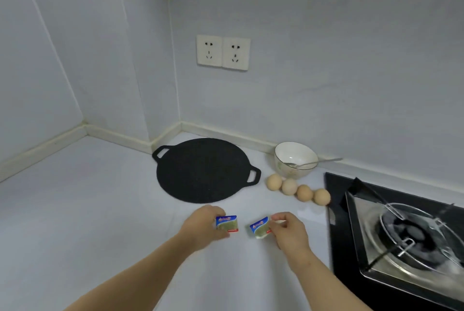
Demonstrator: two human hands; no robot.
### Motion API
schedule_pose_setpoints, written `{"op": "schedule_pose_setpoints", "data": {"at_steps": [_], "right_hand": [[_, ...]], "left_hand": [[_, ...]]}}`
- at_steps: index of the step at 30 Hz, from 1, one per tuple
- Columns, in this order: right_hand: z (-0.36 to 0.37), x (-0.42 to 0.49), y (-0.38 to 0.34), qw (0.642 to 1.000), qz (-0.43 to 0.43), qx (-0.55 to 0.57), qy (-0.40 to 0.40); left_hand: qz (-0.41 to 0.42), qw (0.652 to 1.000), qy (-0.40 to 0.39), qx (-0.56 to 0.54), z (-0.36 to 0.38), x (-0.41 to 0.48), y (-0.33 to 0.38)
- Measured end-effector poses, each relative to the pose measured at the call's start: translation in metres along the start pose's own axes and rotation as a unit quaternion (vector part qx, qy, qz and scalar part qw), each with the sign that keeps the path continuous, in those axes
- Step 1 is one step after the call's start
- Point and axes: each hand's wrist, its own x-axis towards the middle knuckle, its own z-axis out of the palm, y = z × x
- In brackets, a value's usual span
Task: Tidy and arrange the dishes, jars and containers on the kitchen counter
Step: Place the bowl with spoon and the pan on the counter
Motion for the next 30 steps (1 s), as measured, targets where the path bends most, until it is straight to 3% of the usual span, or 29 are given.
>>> {"op": "schedule_pose_setpoints", "data": {"at_steps": [6,11,20,26,30], "right_hand": [[-0.05,0.028,0.02,0.994,0.04,0.051,0.094],[-0.067,0.048,0.034,0.984,0.076,0.105,0.122],[-0.062,0.055,0.036,0.991,0.092,0.029,0.091],[-0.062,0.052,0.038,0.993,0.082,-0.05,0.071],[-0.066,0.048,0.035,0.992,0.095,-0.042,0.078]], "left_hand": [[0.063,0.998,-0.023,0.006,0.024,0.039,0.047],[0.045,0.998,-0.029,0.032,0.04,0.063,0.064],[0.031,0.994,-0.052,0.096,0.053,0.082,0.072],[0.019,0.996,-0.054,0.067,0.056,0.085,0.068],[0.03,0.995,-0.055,0.072,0.057,0.088,0.07]]}}
